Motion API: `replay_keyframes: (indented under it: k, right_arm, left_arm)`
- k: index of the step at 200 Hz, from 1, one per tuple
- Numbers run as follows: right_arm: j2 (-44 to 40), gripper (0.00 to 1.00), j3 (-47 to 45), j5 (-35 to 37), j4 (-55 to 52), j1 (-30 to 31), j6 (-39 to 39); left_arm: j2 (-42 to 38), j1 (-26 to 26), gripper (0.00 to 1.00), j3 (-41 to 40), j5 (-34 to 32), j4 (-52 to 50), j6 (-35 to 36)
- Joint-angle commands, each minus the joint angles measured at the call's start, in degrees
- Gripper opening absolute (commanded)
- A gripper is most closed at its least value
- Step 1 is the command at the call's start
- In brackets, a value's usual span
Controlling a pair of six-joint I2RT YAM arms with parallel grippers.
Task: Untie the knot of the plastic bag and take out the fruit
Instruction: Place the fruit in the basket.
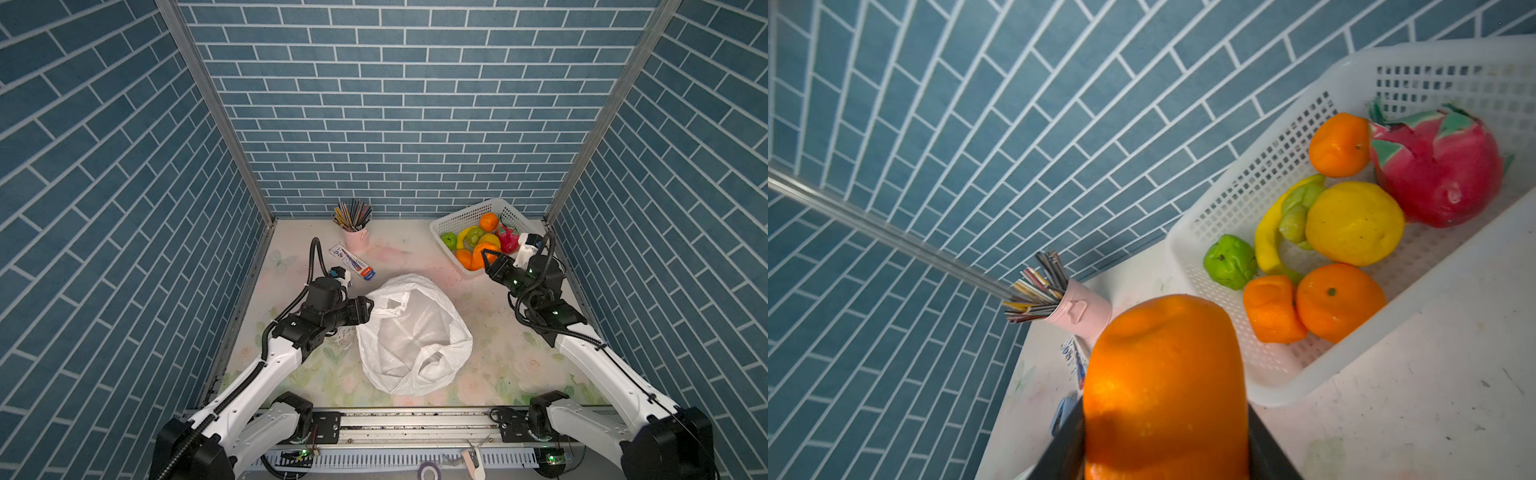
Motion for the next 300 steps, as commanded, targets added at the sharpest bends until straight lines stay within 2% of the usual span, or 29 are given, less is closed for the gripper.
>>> replay_keyframes:
  k: [1,36,85,133,188,213,241,274,300]
  right_arm:
    - [5.91,0.32,1.32,-4.43,8.09,-3.61,3.25]
    - [17.76,0.32,5.58,-6.96,13.81,-8.38,3.10]
    - [35.60,0.32,17.81,-11.05,15.97,-9.56,3.03]
    - [49.87,0.33,30.85,-15.85,14.43,-9.48,6.17]
    - [58.25,0.42,39.44,-16.63,7.19,-8.78,8.20]
    - [59.87,0.50,41.68,-16.86,4.13,-8.77,7.82]
    - [57.66,0.63,41.63,-15.86,1.50,-8.77,6.07]
    - [49.47,0.74,38.12,-12.32,-1.64,-9.03,3.04]
    - [39.28,0.76,31.58,-10.52,-1.82,-9.55,0.20]
  left_arm:
    - [-1.63,0.41,0.87,1.83,3.58,0.34,0.57]
    - [-4.89,0.44,0.87,3.43,6.33,1.28,1.23]
    - [-8.45,0.40,0.87,7.75,13.62,3.00,3.51]
    - [-7.92,0.11,0.87,13.72,11.75,2.07,6.11]
    - [-6.40,0.15,0.87,15.51,10.28,0.15,8.49]
    - [-6.19,0.15,0.87,15.69,9.69,-0.36,9.29]
    - [-5.54,0.15,0.87,16.69,6.79,-1.82,9.73]
    - [-5.44,0.15,0.87,16.06,1.73,-1.74,9.47]
    - [-6.18,0.24,0.87,13.94,-2.57,0.35,9.92]
